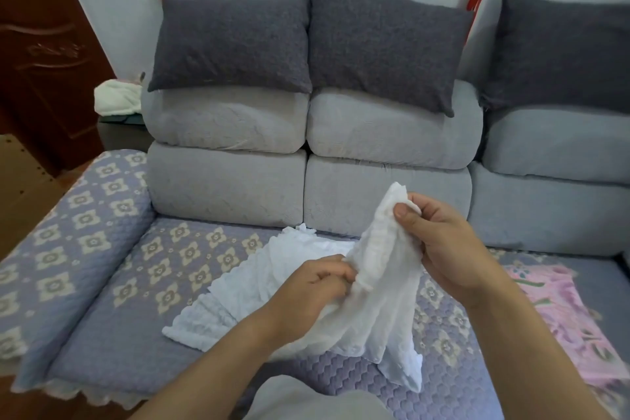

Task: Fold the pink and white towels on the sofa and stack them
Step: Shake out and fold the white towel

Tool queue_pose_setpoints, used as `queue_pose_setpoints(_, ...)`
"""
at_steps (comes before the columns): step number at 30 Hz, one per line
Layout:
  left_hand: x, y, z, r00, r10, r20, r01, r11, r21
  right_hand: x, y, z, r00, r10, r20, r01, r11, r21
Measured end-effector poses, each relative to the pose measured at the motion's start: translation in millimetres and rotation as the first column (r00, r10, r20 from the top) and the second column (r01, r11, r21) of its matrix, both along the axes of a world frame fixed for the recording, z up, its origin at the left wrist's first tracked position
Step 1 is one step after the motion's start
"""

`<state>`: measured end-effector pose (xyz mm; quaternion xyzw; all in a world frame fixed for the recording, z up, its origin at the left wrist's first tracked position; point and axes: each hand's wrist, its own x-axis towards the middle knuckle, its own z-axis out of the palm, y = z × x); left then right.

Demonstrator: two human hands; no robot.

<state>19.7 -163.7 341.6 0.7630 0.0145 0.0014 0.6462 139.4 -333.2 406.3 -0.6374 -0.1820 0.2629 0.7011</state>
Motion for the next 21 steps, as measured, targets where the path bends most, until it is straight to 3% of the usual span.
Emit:
queue_pose_setpoints(5,-6,-1,-5,0.998,0.063,-0.001,-0.062,0.992,0.110,1,-2,0,0.998,-0.061,0.020,0.062,0.997,-0.045)
queue_pose_setpoints(9,-15,9,-7,0.999,0.017,0.050,-0.020,0.999,0.049,3,-6,0,0.982,-0.137,0.133,0.150,0.985,-0.089)
queue_pose_setpoints(12,-19,9,-3,0.999,-0.004,0.054,-0.002,0.992,0.125,2,-7,0,0.965,-0.158,0.210,0.179,0.980,-0.084)
queue_pose_setpoints(16,-18,3,-3,0.972,0.204,0.121,-0.222,0.962,0.160,1,-3,2,0.938,-0.183,0.295,0.218,0.971,-0.093)
queue_pose_setpoints(21,-17,6,-4,0.887,0.458,0.058,-0.461,0.887,0.042,7,-8,-3,0.872,-0.181,0.455,0.312,0.921,-0.232)
